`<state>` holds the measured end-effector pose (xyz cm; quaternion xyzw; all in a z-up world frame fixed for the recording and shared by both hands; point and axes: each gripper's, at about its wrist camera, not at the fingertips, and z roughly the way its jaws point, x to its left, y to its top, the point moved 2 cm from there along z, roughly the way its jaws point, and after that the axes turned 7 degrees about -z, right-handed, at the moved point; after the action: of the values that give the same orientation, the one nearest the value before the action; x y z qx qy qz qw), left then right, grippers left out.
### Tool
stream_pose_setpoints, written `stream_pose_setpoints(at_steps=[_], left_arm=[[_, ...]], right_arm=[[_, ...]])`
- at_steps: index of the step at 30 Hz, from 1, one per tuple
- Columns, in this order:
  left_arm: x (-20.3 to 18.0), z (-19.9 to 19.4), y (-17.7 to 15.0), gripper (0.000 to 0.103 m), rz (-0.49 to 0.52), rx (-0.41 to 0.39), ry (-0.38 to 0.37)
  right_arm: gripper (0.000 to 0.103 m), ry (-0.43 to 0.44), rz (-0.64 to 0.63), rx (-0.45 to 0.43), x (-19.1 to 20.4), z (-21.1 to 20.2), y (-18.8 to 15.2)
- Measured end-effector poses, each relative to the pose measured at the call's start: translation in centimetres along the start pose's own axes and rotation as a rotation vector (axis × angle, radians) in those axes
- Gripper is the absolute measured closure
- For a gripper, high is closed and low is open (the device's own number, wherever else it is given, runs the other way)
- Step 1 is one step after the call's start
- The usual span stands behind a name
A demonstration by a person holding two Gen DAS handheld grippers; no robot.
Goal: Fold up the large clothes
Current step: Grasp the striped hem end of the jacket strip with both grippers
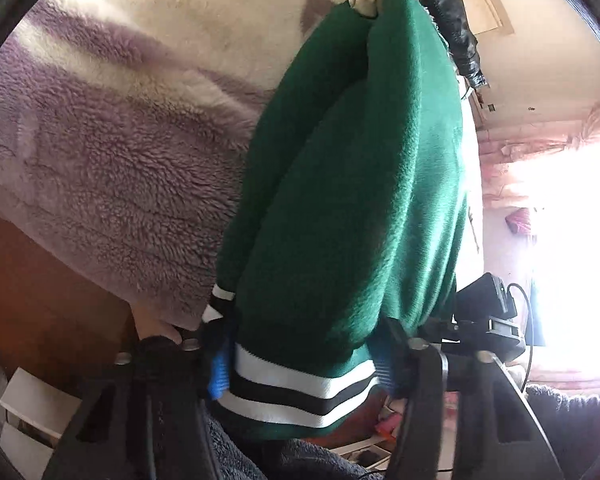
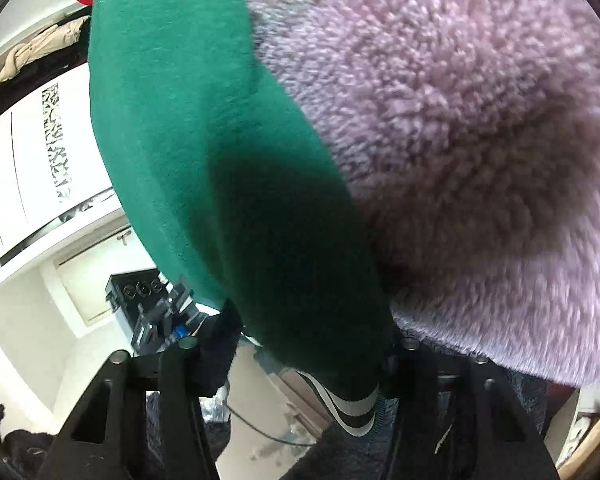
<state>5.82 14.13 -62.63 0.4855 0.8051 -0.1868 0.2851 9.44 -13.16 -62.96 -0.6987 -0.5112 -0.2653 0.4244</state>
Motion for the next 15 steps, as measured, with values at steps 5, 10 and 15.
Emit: stream_pose_setpoints(at_steps=[5, 10, 15], left_arm=[[-1.9, -2.2, 0.0, 0.078, -0.007, 0.021, 0.051], [-4.4, -4.9, 0.6, 0.083, -0.017, 0.015, 0.052], [-6.2, -9.3, 2.1, 0.084, -0.026, -0.034, -0.040]], right_arm=[[0.076, 0.057, 0.045, -0.045, 1.8, -0.3, -2.0], [0.077, 0.131, 0.067, -0.085, 5.3, -1.4, -3.6], [0.078, 0.217, 0.055, -0.115, 10.1, -3.6, -3.7]])
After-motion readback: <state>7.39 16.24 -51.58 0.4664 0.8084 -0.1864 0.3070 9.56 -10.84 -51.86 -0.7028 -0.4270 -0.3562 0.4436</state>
